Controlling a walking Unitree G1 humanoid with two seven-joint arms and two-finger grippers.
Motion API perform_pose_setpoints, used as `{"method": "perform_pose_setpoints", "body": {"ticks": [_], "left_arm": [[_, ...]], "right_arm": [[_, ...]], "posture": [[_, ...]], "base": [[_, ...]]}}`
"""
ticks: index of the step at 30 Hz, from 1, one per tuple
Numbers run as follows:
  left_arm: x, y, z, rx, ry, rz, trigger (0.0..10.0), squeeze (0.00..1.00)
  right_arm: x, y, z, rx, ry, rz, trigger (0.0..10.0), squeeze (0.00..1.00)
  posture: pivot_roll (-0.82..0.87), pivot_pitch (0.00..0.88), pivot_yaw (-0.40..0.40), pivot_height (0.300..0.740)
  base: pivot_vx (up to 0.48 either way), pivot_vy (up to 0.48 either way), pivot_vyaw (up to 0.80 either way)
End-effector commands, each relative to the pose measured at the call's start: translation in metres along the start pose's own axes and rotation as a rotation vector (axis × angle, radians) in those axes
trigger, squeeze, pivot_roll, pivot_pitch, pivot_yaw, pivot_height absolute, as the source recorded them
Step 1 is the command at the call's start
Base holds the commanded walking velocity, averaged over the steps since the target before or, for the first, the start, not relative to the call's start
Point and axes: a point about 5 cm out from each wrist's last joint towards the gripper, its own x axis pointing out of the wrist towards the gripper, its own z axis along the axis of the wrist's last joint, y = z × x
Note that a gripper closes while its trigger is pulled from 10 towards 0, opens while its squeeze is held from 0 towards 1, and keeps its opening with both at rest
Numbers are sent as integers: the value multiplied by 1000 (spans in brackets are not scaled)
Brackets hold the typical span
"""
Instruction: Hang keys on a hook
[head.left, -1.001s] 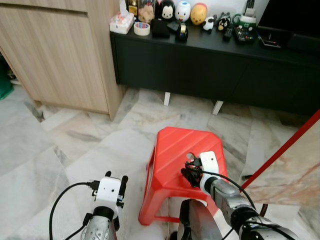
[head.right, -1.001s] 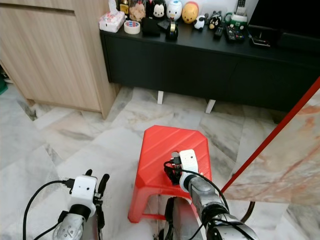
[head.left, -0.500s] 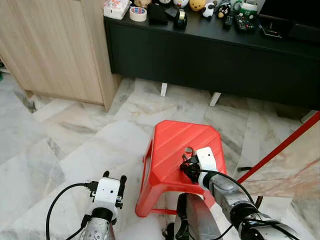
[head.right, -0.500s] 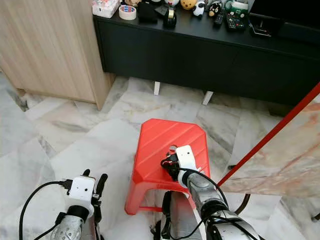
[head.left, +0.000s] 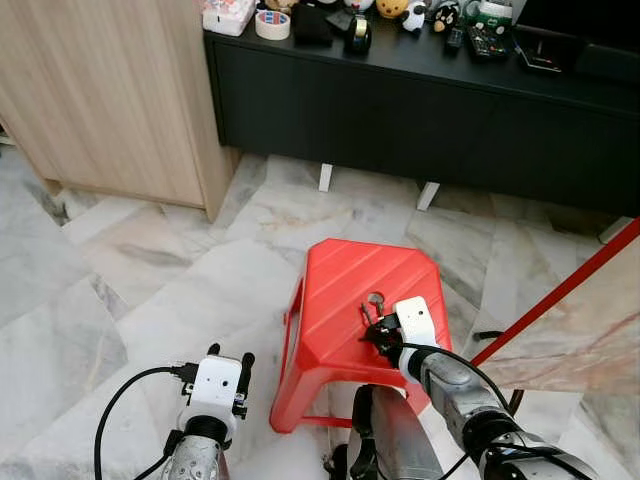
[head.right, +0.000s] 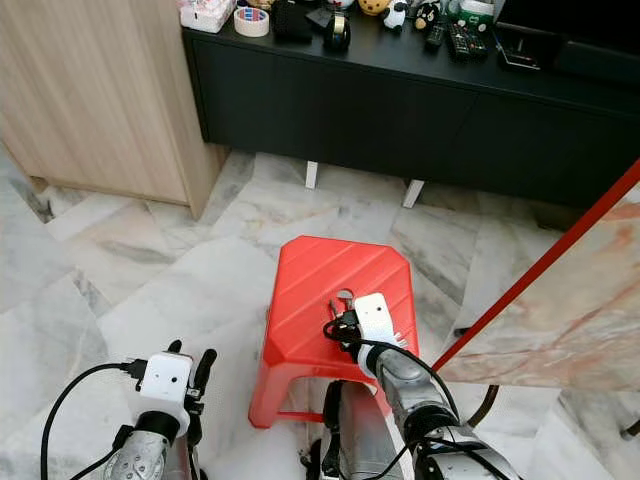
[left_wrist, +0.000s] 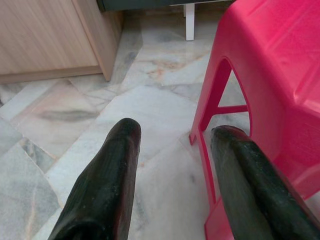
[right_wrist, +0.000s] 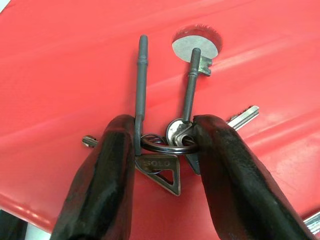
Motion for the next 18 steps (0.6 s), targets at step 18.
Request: {"method": "perform_pose_setpoints", "body": {"ticks": [18], "left_arm": [[24,4,-3,28,-1,-2,10000,0]], "right_arm": [[-6,-18,4,158,-113,-129,0,0]], "posture": [[116,58,-145,568]], "base": [[0,0,0]]}}
